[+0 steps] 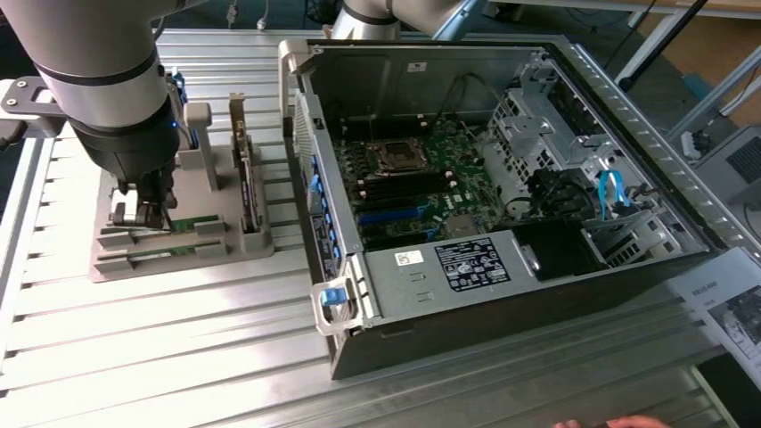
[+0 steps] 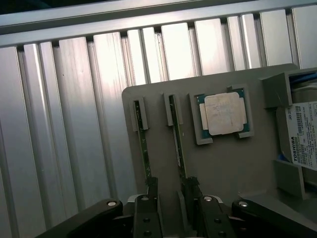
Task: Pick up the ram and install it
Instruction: 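Pick up the ram and move it above insertion slot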
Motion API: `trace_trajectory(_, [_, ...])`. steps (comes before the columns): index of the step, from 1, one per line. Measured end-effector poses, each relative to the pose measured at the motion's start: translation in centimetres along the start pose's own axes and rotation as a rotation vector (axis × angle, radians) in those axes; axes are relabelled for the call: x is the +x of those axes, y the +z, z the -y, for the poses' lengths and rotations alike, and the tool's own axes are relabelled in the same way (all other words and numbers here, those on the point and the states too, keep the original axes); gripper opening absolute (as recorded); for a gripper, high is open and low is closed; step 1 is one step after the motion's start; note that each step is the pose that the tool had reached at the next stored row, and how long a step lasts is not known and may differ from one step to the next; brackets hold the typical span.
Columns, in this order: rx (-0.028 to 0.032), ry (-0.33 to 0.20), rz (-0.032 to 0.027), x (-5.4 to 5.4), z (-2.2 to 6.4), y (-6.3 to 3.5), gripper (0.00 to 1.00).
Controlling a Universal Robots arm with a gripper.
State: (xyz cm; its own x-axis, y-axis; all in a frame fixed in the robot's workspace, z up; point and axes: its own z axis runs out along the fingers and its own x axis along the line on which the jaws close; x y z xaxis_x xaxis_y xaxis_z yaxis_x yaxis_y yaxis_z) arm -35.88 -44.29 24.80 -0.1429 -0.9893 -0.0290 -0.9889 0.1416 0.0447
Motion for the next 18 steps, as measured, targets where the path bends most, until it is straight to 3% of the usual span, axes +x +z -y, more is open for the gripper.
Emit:
trace_trajectory(9, [-0.0007, -0.024, -0.0011, 0.0, 0.01, 0.00, 0.36])
trace_trajectory(18, [-0.0007, -0.024, -0.0011, 1.1, 0.16, -0.04, 0.36])
